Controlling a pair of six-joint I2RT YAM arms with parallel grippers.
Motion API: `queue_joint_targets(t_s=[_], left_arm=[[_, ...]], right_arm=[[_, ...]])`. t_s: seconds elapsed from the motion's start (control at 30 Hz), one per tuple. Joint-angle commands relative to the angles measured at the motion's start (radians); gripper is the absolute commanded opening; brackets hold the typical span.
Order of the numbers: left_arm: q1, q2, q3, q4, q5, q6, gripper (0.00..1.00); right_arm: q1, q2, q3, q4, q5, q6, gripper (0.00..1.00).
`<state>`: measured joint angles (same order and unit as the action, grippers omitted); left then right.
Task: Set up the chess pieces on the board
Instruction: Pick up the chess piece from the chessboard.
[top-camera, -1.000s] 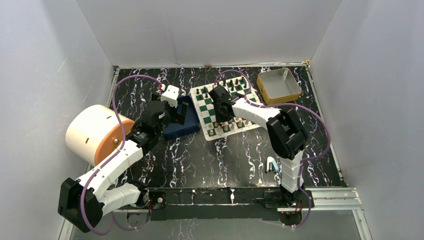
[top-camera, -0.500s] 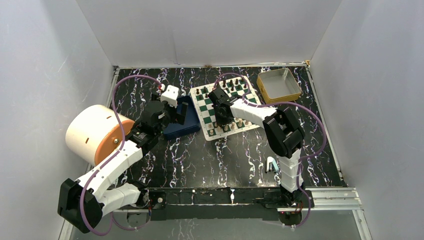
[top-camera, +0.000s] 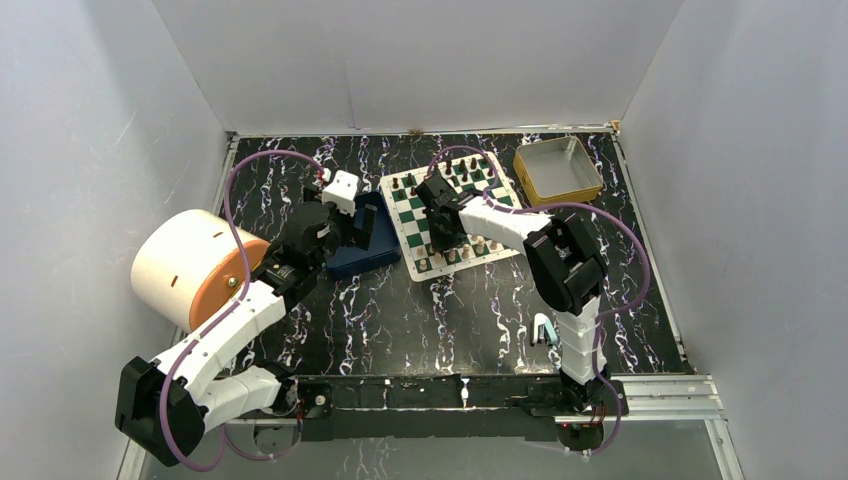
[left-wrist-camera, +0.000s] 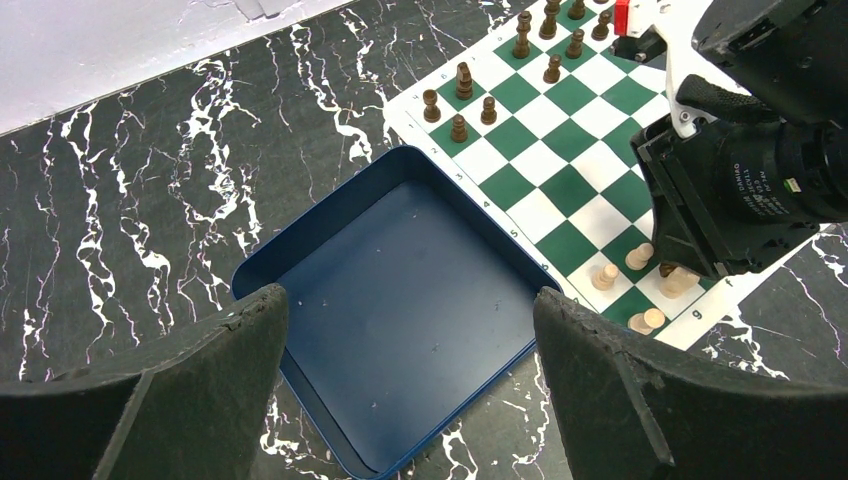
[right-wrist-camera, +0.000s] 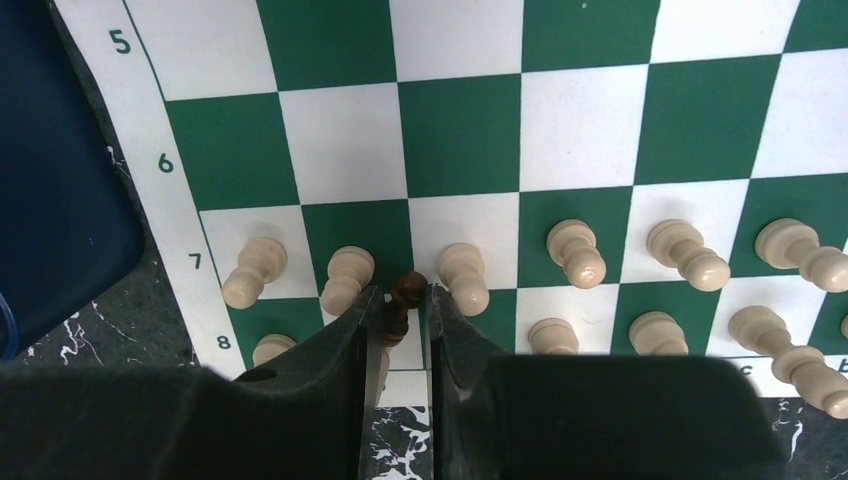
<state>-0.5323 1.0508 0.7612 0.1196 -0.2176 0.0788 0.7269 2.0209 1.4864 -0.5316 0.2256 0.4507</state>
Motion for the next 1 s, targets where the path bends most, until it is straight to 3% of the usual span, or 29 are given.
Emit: queue_joint_targets(t_s=[0.0,0.97], left_arm=[[-0.003,-0.03,-0.003,0.023,0.007,0.006,0.89],[-0.005,-0.028,-0.004,0.022,0.009,0.009,0.89]], right_arm=[[0.004,0.019,0.058,-0.018,-0.005,0.019,0.31],[0.004,-0.017,0.082,0.018,0.046,-0.029,0.22]])
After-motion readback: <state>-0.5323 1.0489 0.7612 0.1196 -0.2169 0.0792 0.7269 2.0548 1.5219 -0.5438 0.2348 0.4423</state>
